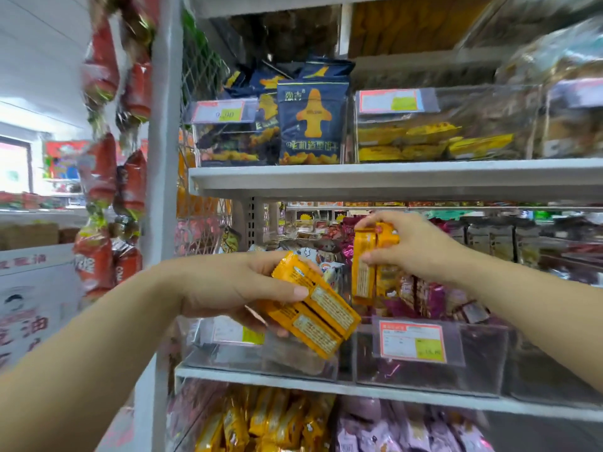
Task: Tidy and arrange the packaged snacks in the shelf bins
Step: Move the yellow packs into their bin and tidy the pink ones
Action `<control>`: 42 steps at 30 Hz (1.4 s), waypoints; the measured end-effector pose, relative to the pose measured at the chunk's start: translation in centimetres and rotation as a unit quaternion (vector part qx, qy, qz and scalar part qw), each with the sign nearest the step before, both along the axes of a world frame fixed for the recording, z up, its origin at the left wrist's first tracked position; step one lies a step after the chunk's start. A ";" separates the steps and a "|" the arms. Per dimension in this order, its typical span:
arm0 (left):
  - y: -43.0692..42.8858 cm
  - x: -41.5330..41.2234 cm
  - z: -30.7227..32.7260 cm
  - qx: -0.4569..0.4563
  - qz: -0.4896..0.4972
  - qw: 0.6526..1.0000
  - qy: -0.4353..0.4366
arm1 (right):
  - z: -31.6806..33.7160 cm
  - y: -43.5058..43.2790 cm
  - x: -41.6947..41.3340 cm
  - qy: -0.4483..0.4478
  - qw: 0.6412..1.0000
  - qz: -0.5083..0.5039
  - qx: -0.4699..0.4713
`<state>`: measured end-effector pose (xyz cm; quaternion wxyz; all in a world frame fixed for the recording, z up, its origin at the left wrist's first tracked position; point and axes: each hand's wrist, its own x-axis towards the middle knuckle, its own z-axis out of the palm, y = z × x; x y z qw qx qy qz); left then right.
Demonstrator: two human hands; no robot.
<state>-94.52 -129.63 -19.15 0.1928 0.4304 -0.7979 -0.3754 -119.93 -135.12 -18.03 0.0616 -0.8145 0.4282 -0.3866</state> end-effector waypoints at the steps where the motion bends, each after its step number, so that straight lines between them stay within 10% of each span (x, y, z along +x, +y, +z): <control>1: 0.8 -0.1 0.1 -0.006 0.011 1.000 -0.004 | 0.2 1.2 0.2 -0.007 0.999 0.012 -0.033; 21: 4.1 4.1 -16.2 0.007 0.188 0.972 -0.141 | -19.5 6.9 7.9 -0.074 0.986 0.113 0.093; 28: 1.7 6.5 -21.9 0.022 0.277 0.955 0.105 | -24.4 2.9 9.4 -0.125 0.985 0.043 0.108; 42: -0.7 5.0 -28.2 -0.045 0.328 0.894 0.302 | -27.3 -2.3 9.9 -0.069 0.987 -0.040 0.141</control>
